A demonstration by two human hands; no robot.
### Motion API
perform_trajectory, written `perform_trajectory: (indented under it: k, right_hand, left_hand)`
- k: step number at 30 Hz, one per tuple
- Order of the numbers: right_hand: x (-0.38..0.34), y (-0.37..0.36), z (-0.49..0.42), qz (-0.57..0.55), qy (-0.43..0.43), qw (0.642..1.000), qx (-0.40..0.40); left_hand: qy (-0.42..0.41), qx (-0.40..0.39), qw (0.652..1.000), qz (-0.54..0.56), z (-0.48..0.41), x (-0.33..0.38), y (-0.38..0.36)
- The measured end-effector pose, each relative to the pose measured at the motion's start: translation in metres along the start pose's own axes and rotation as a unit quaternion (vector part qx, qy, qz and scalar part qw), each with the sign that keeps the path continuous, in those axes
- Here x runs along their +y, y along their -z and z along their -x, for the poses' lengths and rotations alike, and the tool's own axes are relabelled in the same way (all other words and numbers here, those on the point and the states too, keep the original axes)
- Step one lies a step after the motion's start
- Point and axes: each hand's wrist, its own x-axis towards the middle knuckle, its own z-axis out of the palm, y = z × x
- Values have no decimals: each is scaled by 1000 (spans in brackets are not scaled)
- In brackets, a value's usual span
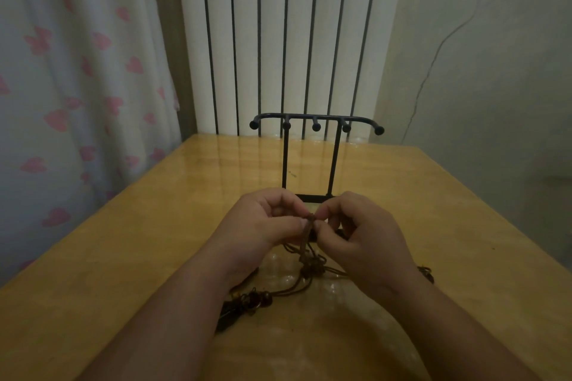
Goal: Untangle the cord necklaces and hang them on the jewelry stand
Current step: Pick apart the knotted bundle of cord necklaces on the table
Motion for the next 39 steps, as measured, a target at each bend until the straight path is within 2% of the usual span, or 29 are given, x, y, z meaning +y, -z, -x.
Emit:
perform_trajectory:
  k: [4, 10, 15, 25, 34, 39]
  right_hand:
    - [-1, -1, 0, 1, 11, 1000, 10]
    - [0, 0, 1, 10, 9, 1000, -5]
    - [1, 0, 0, 10, 4, 1000, -24]
    - [0, 0, 0, 27, 10, 999, -39]
    - [1, -1, -1, 128, 43, 989, -59]
    - [2, -3, -1, 144, 48, 986, -73]
  left_hand:
    - [11, -20, 998, 64, -1, -2, 1]
    - [10, 11, 998, -61, -2, -2, 0]
    - [-3, 26, 994, -109, -1, 0, -2]
    - [-2, 45, 990, -136, -2, -1, -2]
    - [-4, 15, 988, -156, -2, 0, -3]
    - [-5, -4, 985, -171, -2, -1, -2]
